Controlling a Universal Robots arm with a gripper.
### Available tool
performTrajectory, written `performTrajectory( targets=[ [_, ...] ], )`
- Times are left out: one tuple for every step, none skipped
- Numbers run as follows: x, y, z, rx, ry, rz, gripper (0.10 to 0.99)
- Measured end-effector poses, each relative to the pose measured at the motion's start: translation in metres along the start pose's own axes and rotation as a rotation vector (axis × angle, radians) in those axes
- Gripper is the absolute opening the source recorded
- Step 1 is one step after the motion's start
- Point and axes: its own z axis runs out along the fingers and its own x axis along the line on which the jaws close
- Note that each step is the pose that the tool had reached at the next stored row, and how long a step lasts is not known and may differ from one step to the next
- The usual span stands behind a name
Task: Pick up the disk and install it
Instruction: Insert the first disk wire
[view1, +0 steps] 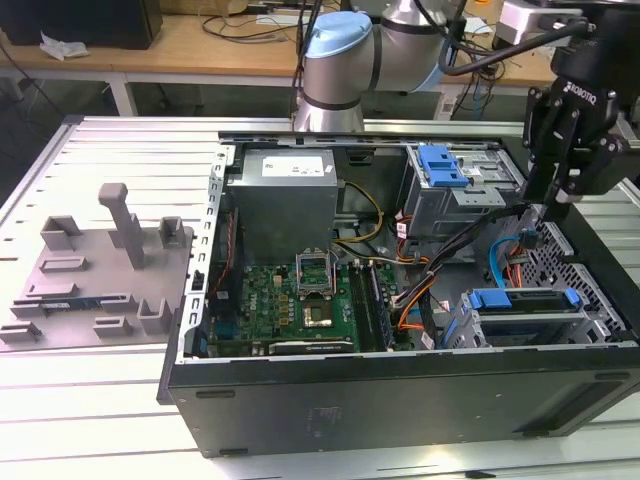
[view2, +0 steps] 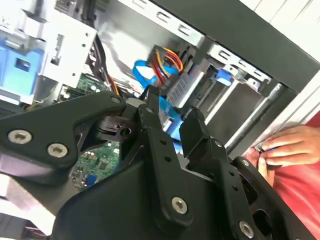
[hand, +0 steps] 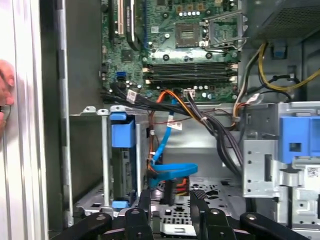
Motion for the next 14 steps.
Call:
performTrajectory(
  targets=[
    [-0.0002,-0.0021,0.0002,0.0,-0.0036,0.001,0.443],
    [-0.0003,-0.004,0.0004,-0.001,-0.0073,0.003,0.443],
    [-0.0004,-0.0073,0.0006,-0.001,-0.0174,0.006,0.443],
    [-0.0005,-0.0091,0.0008,-0.002,-0.0273,0.01,0.443],
    [-0.0005,-0.0101,0.001,-0.003,-0.0367,0.015,0.443],
    [-0.0007,-0.0107,0.0018,-0.004,-0.043,0.027,0.443],
    [-0.0008,-0.0107,0.003,-0.006,-0.0425,0.042,0.443],
    [-0.0009,-0.0107,0.0039,-0.007,-0.0423,0.055,0.443],
    [-0.0011,-0.0107,0.0049,-0.009,-0.0416,0.076,0.443],
    [-0.0012,-0.0108,0.0052,-0.01,-0.0403,0.089,0.443],
    [-0.0011,-0.0107,0.0054,-0.012,-0.0348,0.102,0.443],
    [-0.0011,-0.0107,0.0054,-0.012,-0.0197,0.112,0.443],
    [-0.0011,-0.0108,0.0053,-0.011,-0.0044,0.115,0.443],
    [-0.0011,-0.011,0.0053,-0.01,0.0188,0.118,0.443]
  ],
)
